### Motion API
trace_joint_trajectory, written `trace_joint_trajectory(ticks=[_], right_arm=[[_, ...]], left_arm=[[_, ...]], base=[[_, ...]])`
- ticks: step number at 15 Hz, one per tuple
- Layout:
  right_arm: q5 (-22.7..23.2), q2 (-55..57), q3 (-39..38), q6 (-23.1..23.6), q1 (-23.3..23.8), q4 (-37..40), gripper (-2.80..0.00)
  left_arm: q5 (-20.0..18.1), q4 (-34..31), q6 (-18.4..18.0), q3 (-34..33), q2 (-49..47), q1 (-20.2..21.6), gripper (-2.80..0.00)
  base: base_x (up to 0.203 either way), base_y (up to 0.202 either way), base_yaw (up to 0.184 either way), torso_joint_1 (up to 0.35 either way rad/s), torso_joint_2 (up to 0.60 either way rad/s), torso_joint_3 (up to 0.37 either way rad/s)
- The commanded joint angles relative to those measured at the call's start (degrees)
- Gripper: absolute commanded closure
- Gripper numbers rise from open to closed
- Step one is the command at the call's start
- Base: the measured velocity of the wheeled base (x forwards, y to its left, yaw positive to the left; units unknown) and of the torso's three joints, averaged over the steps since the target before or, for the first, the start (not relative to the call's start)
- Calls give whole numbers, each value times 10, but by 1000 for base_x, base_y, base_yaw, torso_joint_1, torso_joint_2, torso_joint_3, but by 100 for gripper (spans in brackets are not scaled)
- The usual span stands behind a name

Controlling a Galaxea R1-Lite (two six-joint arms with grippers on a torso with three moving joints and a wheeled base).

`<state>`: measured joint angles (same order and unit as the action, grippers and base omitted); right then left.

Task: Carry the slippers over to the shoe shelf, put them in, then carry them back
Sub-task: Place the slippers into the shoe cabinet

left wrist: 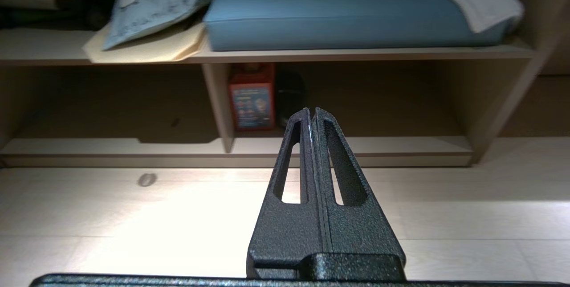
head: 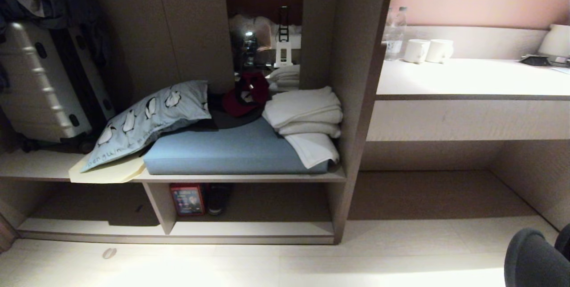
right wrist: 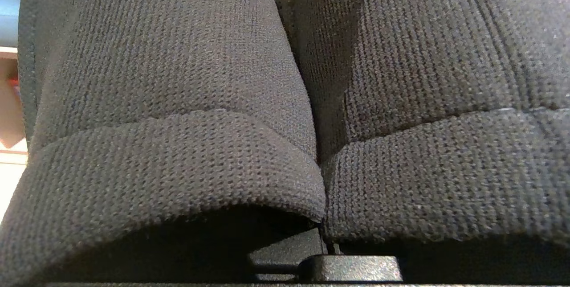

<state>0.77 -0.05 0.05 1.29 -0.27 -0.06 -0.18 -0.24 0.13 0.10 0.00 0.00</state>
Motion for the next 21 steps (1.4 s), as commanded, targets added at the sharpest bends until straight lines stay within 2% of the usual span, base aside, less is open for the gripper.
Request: trace_joint_trajectory(ticks=[1,21], right_arm=[[0,0,0,0,0,0,0],[0,0,0,0,0,0,0]], left_arm=[[0,0,0,0,0,0,0],[0,0,0,0,0,0,0]], base=[[0,195,-2,2,-2,2],[0,194,-2,3,2,2]])
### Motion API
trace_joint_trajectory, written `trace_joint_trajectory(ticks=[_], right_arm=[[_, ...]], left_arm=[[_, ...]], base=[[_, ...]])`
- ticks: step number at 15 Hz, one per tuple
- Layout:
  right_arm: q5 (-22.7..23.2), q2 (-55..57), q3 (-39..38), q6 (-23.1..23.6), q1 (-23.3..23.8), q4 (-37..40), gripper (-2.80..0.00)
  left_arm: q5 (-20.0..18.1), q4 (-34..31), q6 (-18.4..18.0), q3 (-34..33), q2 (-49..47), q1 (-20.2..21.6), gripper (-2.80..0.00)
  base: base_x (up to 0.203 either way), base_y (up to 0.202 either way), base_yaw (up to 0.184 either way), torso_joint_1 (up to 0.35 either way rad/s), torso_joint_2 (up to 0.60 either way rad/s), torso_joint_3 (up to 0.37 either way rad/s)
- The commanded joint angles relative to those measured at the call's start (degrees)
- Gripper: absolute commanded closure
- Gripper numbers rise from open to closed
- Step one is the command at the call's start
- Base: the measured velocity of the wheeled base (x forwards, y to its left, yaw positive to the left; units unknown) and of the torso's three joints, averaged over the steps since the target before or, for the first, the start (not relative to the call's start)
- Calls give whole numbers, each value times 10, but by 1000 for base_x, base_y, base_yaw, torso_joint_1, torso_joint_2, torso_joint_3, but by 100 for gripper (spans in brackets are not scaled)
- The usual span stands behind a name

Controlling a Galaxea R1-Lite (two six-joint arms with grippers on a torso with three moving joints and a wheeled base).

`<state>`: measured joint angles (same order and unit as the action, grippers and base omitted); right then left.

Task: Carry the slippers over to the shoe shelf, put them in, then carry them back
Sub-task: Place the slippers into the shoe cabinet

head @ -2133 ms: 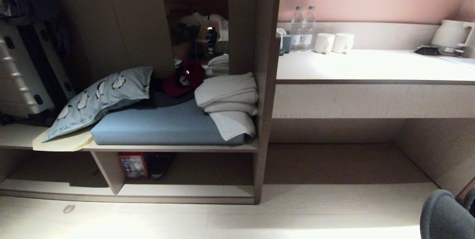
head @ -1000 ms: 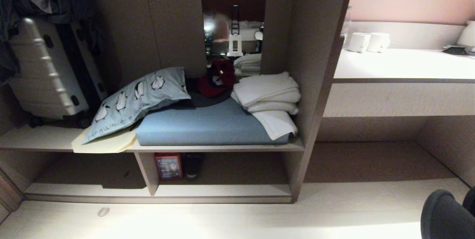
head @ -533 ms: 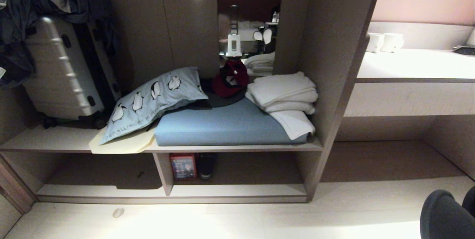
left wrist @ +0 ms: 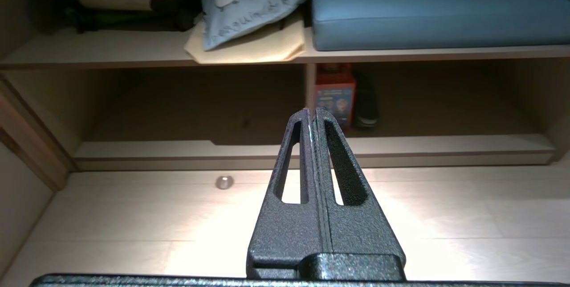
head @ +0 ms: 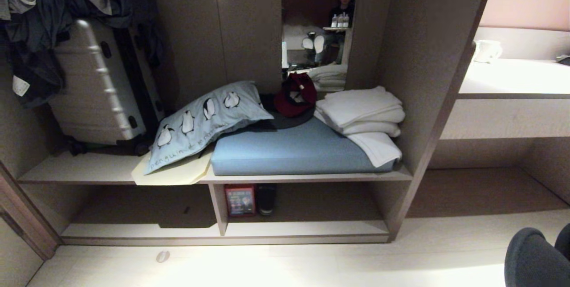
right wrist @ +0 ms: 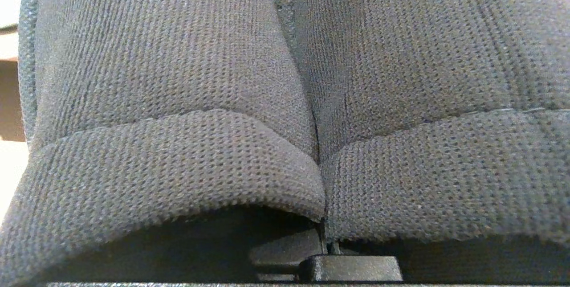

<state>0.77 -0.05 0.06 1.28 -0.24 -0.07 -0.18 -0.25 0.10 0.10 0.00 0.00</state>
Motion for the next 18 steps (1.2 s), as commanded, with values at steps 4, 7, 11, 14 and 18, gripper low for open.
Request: trace_joint_trajectory(ticks=[4,7,11,14,18], right_arm=[[0,0,0,0,0,0,0],[0,0,0,0,0,0,0],[0,0,0,0,0,0,0],[0,0,0,0,0,0,0],[0,0,0,0,0,0,0]], left_arm=[[0,0,0,0,0,0,0],[0,0,0,0,0,0,0],[0,0,0,0,0,0,0],[0,0,0,0,0,0,0],[0,0,0,0,0,0,0]], base=[[0,182,-2,4,2,-1],[0,30,0,1,1,2],[0,0,0,0,0,0],[0,0,0,0,0,0],[0,0,0,2,2,-124]])
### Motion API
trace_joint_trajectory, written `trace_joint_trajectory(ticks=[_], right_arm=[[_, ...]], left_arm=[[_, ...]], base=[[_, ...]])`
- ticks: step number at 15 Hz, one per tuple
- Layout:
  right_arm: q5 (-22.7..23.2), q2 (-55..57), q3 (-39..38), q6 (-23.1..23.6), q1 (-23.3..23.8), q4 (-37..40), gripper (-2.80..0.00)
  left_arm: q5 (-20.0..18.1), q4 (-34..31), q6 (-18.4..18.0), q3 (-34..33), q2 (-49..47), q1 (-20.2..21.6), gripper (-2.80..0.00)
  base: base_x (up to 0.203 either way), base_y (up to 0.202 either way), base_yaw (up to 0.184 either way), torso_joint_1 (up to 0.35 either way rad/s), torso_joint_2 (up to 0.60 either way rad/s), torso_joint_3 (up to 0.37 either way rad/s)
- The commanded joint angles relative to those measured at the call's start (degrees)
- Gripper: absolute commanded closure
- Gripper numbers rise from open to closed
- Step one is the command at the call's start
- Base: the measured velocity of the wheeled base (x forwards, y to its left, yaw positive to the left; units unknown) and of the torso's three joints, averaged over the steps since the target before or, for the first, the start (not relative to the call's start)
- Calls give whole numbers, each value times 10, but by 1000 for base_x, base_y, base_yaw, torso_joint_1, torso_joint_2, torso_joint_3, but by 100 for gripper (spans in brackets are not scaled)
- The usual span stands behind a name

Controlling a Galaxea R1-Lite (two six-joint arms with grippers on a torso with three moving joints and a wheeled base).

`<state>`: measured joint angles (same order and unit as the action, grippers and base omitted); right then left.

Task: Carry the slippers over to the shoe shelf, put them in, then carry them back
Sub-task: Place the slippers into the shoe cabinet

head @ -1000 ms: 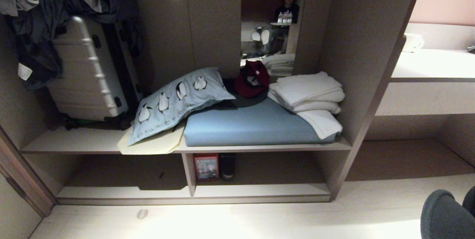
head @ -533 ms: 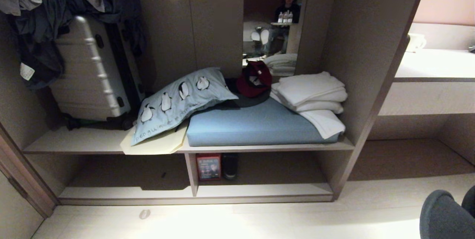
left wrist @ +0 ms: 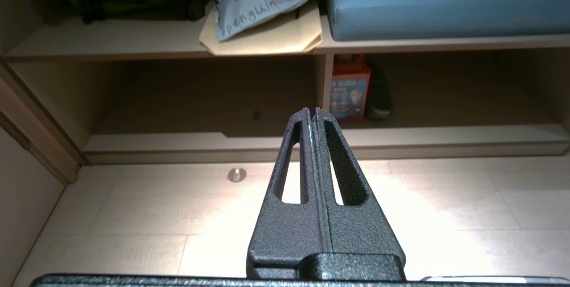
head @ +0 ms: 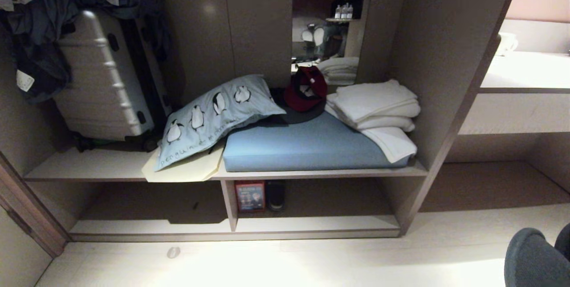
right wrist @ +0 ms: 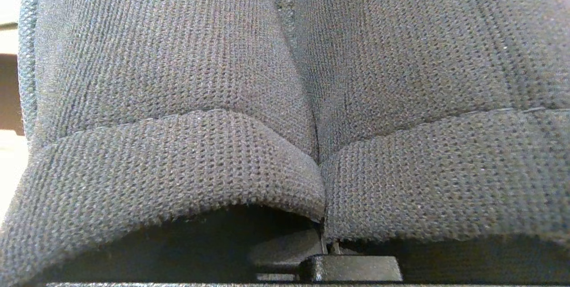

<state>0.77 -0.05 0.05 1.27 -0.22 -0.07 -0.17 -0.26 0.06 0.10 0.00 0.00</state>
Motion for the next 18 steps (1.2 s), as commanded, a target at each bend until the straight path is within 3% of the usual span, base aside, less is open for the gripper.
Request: trace_joint_trajectory(ticks=[1,18], right_arm=[[0,0,0,1,0,0,0],[0,0,0,1,0,0,0]], left_arm=[[0,0,0,0,0,0,0],[0,0,0,0,0,0,0]], base=[[0,0,0,2,5,-193],[0,0,0,3,2,-196]])
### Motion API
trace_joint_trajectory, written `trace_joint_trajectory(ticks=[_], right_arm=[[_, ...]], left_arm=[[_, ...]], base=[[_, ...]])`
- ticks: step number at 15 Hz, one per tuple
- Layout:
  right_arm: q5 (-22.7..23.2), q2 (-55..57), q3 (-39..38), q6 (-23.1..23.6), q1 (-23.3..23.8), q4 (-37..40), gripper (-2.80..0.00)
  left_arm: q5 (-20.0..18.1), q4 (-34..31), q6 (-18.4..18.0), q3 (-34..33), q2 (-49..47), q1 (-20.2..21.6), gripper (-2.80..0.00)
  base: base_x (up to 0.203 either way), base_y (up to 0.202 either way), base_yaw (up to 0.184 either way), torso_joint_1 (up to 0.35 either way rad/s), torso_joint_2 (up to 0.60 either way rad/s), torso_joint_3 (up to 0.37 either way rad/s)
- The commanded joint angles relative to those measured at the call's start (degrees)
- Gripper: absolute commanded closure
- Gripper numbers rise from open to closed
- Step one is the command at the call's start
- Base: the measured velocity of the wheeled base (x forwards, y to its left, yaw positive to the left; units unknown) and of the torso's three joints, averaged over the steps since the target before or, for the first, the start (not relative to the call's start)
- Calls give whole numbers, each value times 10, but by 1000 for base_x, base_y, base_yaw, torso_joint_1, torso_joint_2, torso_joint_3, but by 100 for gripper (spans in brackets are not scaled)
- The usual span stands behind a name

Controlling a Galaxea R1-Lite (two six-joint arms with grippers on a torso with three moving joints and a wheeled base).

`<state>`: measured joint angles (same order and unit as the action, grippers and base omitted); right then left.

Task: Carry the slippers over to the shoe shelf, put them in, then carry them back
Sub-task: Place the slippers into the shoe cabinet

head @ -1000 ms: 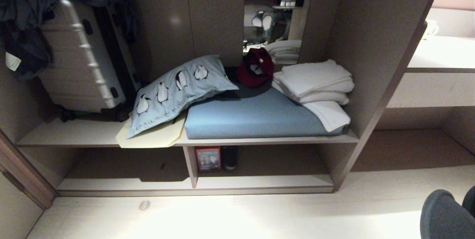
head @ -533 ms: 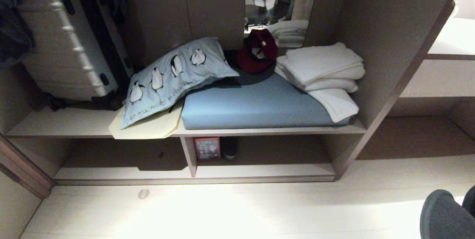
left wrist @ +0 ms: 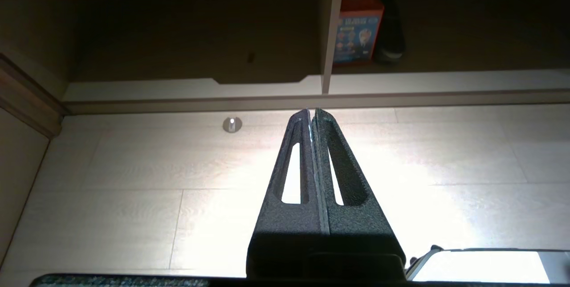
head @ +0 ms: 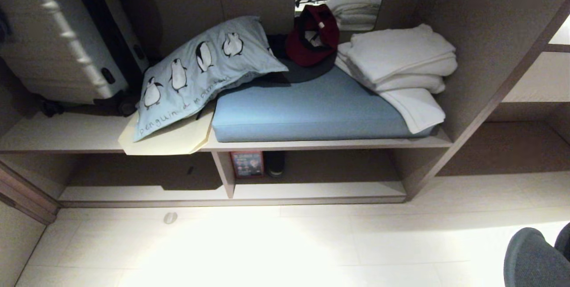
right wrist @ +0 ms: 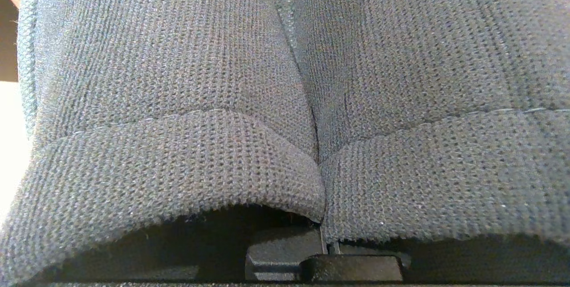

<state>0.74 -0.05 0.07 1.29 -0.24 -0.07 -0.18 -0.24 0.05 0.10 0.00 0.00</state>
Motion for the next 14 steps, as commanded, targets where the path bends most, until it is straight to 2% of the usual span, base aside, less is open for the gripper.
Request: trace_joint_trajectory(ticks=[1,14], right_arm=[[0,0,0,0,0,0,0],[0,0,0,0,0,0,0]], left_arm=[[0,0,0,0,0,0,0],[0,0,0,0,0,0,0]], base=[[0,0,0,4,6,-198],[0,0,0,2,3,-198]])
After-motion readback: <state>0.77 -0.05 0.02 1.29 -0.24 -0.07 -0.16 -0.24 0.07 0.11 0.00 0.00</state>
